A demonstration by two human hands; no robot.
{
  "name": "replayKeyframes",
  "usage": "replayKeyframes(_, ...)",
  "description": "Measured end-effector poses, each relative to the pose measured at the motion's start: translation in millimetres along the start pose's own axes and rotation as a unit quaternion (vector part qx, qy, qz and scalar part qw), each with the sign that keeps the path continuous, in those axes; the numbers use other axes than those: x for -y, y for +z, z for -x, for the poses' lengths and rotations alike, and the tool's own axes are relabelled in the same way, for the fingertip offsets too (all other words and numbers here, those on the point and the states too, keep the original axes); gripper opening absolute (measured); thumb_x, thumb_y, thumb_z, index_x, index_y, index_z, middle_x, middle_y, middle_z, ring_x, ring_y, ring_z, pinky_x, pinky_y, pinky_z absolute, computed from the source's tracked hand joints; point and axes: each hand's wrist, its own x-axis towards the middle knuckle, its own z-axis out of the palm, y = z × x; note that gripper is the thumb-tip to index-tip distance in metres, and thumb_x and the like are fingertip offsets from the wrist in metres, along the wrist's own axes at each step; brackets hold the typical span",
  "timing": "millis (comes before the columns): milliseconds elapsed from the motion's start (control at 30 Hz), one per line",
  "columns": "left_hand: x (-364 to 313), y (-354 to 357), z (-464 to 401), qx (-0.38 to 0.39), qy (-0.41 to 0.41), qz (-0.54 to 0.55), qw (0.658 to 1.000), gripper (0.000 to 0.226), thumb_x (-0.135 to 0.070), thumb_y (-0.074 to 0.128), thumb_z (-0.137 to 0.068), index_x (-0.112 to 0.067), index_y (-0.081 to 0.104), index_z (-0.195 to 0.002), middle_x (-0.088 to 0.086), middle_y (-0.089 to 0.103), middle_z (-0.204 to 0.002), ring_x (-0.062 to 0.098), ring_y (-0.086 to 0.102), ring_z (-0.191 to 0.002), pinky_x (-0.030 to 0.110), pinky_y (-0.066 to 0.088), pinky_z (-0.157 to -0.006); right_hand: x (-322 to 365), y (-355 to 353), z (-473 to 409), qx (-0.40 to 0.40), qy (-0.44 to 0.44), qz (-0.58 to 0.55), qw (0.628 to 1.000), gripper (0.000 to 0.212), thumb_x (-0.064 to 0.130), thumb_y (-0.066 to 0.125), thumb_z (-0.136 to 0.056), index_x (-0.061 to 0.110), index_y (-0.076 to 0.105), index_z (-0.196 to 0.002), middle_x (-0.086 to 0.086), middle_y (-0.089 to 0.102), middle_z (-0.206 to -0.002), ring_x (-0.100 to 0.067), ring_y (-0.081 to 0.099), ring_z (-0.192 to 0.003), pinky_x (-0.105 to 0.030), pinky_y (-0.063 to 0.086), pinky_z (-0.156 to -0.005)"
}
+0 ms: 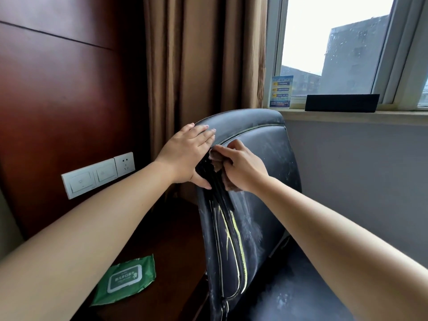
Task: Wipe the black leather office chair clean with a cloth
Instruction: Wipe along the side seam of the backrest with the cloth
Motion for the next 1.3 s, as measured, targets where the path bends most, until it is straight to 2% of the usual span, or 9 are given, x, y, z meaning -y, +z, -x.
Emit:
replayKeyframes(100, -0.7, 0.1, -0.6, -0.001, 0.0, -0.013, 1.0, 0.128, -0.09, 0.039, -0.062, -0.006, 0.005, -0.153, 0.004, -0.001, -0.162, 0.02, -0.004, -0.148, 0.037, -0.006, -0.118, -3.3, -2.7, -6.7, 0.011, 0.057, 0.011, 0.998, 0.043, 0.025, 0.034, -0.098, 0.043, 0.042, -0.136, 0.0, 0.044, -0.12, -0.021, 0.048, -0.113, -0.031, 0.044, -0.079)
replayKeyframes(233, -1.8, -0.2, 0.0, 0.001, -0.005, -0.007, 1.0, 0.127, -0.09, 0.041, -0.062, -0.007, 0.007, -0.153, 0.004, 0.001, -0.162, 0.021, -0.002, -0.148, 0.038, -0.004, -0.118, 8.7, 5.6, 10.0, -0.009, -0.013, -0.026, 1.0, 0.041, 0.022, 0.039, -0.096, 0.041, 0.051, -0.13, -0.001, 0.044, -0.114, -0.02, 0.048, -0.102, -0.027, 0.034, -0.069)
replayKeyframes(333, -2.7, 1.0, -0.5, -0.012, -0.004, -0.011, 1.0, 0.126, -0.09, 0.041, -0.064, -0.007, 0.009, -0.153, 0.004, 0.002, -0.162, 0.022, -0.001, -0.148, 0.038, -0.003, -0.118, 9.7, 7.8, 14.9, -0.007, -0.027, -0.033, 0.999, 0.046, 0.02, 0.04, -0.095, 0.041, 0.046, -0.135, 0.0, 0.045, -0.117, -0.019, 0.05, -0.103, -0.028, 0.038, -0.07)
replayKeyframes(567, -3.6, 5.5, -1.3, -0.033, -0.004, 0.0, 0.999, 0.128, -0.091, 0.029, -0.059, -0.005, 0.013, -0.152, 0.005, 0.007, -0.161, 0.023, 0.002, -0.148, 0.039, -0.003, -0.118, -10.3, 4.9, -14.2, 0.006, 0.079, -0.042, 0.996, 0.046, 0.024, 0.035, -0.095, 0.045, 0.042, -0.135, 0.002, 0.045, -0.117, -0.022, 0.054, -0.106, -0.037, 0.049, -0.08)
replayKeyframes(667, -1.7, 6.3, -1.6, -0.036, -0.001, 0.013, 0.999, 0.127, -0.089, 0.03, -0.055, -0.002, 0.028, -0.148, 0.007, 0.022, -0.158, 0.026, 0.016, -0.146, 0.042, 0.004, -0.118, -17.9, 4.8, -22.8, 0.021, 0.12, -0.056, 0.991, 0.048, 0.024, 0.033, -0.094, 0.044, 0.041, -0.136, 0.0, 0.044, -0.119, -0.026, 0.056, -0.107, -0.045, 0.052, -0.082)
replayKeyframes(767, 0.2, 16.0, -3.5, -0.056, 0.003, 0.031, 0.998, 0.123, -0.089, 0.036, -0.054, 0.002, 0.048, -0.136, 0.01, 0.044, -0.147, 0.031, 0.036, -0.138, 0.047, 0.019, -0.115, -16.3, 8.7, -17.0, 0.01, 0.1, -0.072, 0.992, 0.046, 0.022, 0.035, -0.095, 0.045, 0.043, -0.135, 0.001, 0.043, -0.116, -0.023, 0.052, -0.107, -0.04, 0.05, -0.082)
replayKeyframes(900, 0.8, 18.3, -3.5, -0.055, 0.011, 0.059, 0.997, 0.123, -0.087, 0.041, -0.053, 0.001, 0.046, -0.138, 0.009, 0.041, -0.149, 0.03, 0.032, -0.14, 0.046, 0.014, -0.116, -2.2, 18.9, 7.1, -0.01, 0.008, -0.082, 0.997, 0.046, 0.018, 0.039, -0.095, 0.041, 0.046, -0.135, 0.0, 0.043, -0.115, -0.019, 0.05, -0.102, -0.026, 0.037, -0.071)
replayKeyframes(1067, -1.1, 24.7, -3.8, -0.1, 0.014, 0.082, 0.992, 0.113, -0.082, 0.054, -0.052, 0.003, 0.058, -0.126, 0.011, 0.055, -0.137, 0.033, 0.046, -0.13, 0.05, 0.029, -0.11, -5.7, 13.1, 2.9, 0.006, -0.001, -0.03, 1.0, 0.049, 0.02, 0.038, -0.095, 0.041, 0.038, -0.14, 0.0, 0.043, -0.117, -0.02, 0.047, -0.109, -0.026, 0.034, -0.072)
replayKeyframes(1300, -0.4, 20.7, -6.1, -0.085, 0.009, 0.089, 0.992, 0.116, -0.078, 0.062, -0.062, -0.005, 0.032, -0.148, 0.003, 0.025, -0.157, 0.024, 0.013, -0.147, 0.04, -0.001, -0.118, -3.0, 9.2, -18.6, 0.015, 0.076, -0.079, 0.994, 0.051, 0.021, 0.035, -0.092, 0.048, 0.042, -0.135, 0.003, 0.044, -0.113, -0.021, 0.05, -0.107, -0.03, 0.039, -0.076)
